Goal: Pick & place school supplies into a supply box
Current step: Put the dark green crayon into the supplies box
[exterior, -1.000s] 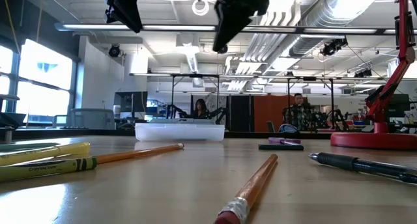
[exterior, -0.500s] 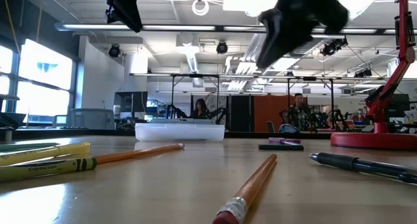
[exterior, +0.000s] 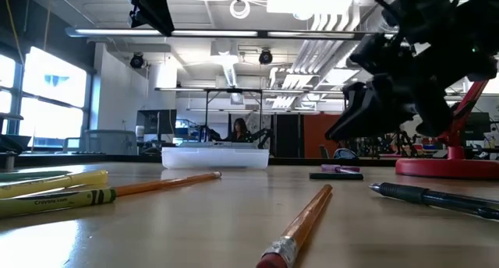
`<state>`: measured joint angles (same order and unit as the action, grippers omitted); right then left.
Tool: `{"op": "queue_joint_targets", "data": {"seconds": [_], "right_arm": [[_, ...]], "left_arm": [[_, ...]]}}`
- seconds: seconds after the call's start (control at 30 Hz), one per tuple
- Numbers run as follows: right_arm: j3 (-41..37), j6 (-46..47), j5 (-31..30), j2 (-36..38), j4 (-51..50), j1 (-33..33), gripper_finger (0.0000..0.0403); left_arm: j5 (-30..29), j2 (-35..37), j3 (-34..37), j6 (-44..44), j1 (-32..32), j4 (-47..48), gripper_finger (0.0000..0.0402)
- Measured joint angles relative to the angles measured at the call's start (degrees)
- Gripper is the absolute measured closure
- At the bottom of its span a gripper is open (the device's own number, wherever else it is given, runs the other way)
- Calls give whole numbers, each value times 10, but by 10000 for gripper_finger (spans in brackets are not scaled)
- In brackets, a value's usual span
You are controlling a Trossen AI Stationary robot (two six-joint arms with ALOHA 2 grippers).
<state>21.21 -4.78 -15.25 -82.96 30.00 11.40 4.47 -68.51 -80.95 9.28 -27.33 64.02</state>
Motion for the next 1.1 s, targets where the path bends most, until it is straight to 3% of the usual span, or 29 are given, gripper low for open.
{"op": "queue_joint_targets", "data": {"seconds": [0.3, 0.67, 0.8, 0.9, 1.1], "right_arm": [[1, -2, 72, -45, 8, -40, 327], [2, 13, 65, -147, 87, -57, 329], [5, 4, 63, -168, 99, -57, 357], [24, 17, 61, -172, 97, -57, 392], [139, -66, 51, -172, 102, -67, 384]], "left_arm": [[2, 0, 0, 2, 0, 0, 282], [1, 0, 0, 2, 0, 0, 282], [1, 0, 0, 2, 0, 0, 282], [1, 0, 0, 2, 0, 0, 282], [0, 0, 0, 0, 0, -1, 282]]}}
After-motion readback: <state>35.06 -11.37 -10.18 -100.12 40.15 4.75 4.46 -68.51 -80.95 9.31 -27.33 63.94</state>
